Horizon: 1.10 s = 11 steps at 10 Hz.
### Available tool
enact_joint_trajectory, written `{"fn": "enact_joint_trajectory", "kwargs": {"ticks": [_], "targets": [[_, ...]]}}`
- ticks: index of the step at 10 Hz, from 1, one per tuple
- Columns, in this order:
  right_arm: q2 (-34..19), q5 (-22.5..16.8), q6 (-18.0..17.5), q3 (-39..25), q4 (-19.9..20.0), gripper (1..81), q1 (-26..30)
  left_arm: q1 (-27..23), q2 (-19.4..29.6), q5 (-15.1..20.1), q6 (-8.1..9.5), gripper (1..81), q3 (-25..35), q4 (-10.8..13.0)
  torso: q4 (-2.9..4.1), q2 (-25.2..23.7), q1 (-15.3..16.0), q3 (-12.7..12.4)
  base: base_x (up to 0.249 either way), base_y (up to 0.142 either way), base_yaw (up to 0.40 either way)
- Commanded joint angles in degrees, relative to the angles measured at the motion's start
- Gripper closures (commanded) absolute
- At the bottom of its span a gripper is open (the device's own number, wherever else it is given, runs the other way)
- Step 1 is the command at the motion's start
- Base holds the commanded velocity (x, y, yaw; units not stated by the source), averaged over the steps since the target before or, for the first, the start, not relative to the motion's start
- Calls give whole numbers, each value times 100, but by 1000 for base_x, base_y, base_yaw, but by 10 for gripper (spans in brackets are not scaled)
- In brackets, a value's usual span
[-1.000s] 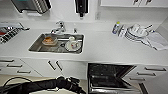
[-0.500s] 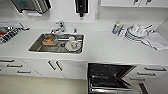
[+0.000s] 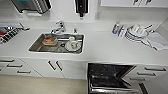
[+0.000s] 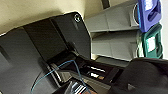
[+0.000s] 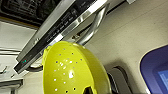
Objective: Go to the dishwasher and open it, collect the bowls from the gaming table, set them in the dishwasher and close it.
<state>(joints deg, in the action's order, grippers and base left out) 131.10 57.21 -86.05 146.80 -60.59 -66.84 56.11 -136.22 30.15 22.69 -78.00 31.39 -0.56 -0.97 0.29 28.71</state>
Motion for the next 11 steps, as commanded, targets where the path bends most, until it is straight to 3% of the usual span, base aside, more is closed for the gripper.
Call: {"fn": "enact_joint_trajectory", "kwargs": {"ticks": [1, 2, 3, 4, 5, 7, 9, 11], "targets": [[-582, 1143, -693, 1060, -217, 811, 868, 352, -380, -185, -63, 10, -656, 306, 0, 0, 0, 0, 0, 0, 0], [-415, 1310, -913, 1376, -542, 811, 1296, 606, -512, -220, -63, 10, -875, 438, 0, 0, 0, 0, 0, 0, 0], [68, 1495, -1273, 2123, -1157, 811, 1650, 861, -706, -422, -63, 10, -1201, 561, 0, 0, 0, 0, 0, 0, 0], [659, 1634, -1509, 3026, -1513, 811, 1948, 1080, -853, -613, -54, 10, -1479, 666, 0, 0, 0, 0, 0, 0, 0], [1194, 1791, -1563, 3826, -1949, 811, 2333, 1256, -959, -771, -62, 10, -1750, 701, 0, 0, 0, 0, 0, 0, 0], [1633, 1794, -1915, 3925, -2625, 811, 2863, 1556, -1092, -1020, -63, 10, -2080, 719, 0, 0, 0, 0, 0, 0, 0], [2011, 1618, -2082, 3934, -2941, 811, 3171, 1794, -1242, -1239, -63, 10, -2422, 772, 0, 0, 0, 0, 0, 0, 0], [2107, 1679, -2310, 3917, -3099, 811, 3523, 1916, -1373, -1467, -63, 10, -2720, 834, 0, 0, 0, 0, 0, 0, 0]]}}
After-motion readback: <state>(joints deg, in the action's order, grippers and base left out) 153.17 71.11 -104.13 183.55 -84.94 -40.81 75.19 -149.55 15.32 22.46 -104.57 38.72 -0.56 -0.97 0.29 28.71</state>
